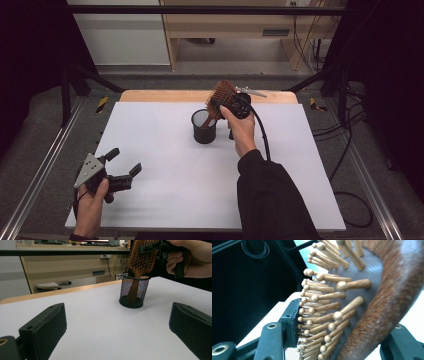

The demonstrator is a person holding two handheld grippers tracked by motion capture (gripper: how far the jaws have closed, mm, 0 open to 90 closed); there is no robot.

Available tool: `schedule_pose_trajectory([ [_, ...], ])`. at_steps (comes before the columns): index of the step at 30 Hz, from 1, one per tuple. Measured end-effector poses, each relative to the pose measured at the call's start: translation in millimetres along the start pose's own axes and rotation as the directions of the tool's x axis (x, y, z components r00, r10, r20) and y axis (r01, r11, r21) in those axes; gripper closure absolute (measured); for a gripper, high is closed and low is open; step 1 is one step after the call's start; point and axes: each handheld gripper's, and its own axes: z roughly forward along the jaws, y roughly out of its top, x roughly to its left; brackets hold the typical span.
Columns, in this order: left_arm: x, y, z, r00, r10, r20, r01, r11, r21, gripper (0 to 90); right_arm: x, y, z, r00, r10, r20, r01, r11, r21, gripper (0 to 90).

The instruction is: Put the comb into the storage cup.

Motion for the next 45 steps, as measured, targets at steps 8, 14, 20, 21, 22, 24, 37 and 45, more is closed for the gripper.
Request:
schedule_pose_trajectory([
  [8,-0.4,-0.1,0.3,1.0000,0.002,0.002,-0.002,1.0000,0.003,1.4,-1.4,-1.2,-0.3,1.0000,-0.001,-0.001,0.001,1.000,-0.003,43.2],
  [14,-0.5,-0.1,0.3,1.0000,0.003,0.003,-0.003,1.0000,0.004,1.4,-1.8,-0.9,0.5,1.0000,0.003,-0.002,-0.003,1.000,-0.003,43.2],
  [20,-0.5,-0.2,0.3,1.0000,0.003,0.003,-0.003,1.0000,0.003,1.4,-2.4,-0.3,1.8,1.0000,0.003,-0.005,-0.003,1.000,-0.002,43.3],
  [21,-0.5,-0.1,0.3,1.0000,0.004,0.004,-0.004,1.0000,0.004,1.4,-2.5,-0.2,2.0,1.0000,0.003,-0.006,-0.003,1.000,-0.001,43.3],
  [22,-0.6,-0.1,0.4,1.0000,0.004,0.004,-0.004,1.0000,0.004,1.4,-2.5,-0.1,2.2,1.0000,0.003,-0.006,-0.003,1.000,-0.001,43.3],
  [24,-0.7,-0.2,0.5,1.0000,0.004,0.004,-0.004,1.0000,0.005,1.4,-2.5,-0.1,2.5,1.0000,0.001,-0.007,-0.001,1.000,-0.002,43.3],
  [37,-0.9,-0.3,0.7,1.0000,0.005,0.005,-0.005,1.0000,0.007,1.4,-1.3,-0.4,2.9,0.9999,-0.011,0.001,0.011,1.000,-0.002,41.5],
  [45,-0.8,-0.3,0.7,1.0000,0.005,0.006,-0.006,1.0000,0.007,1.4,0.3,-0.6,2.7,0.9989,-0.044,0.017,0.044,0.999,0.003,39.2],
])
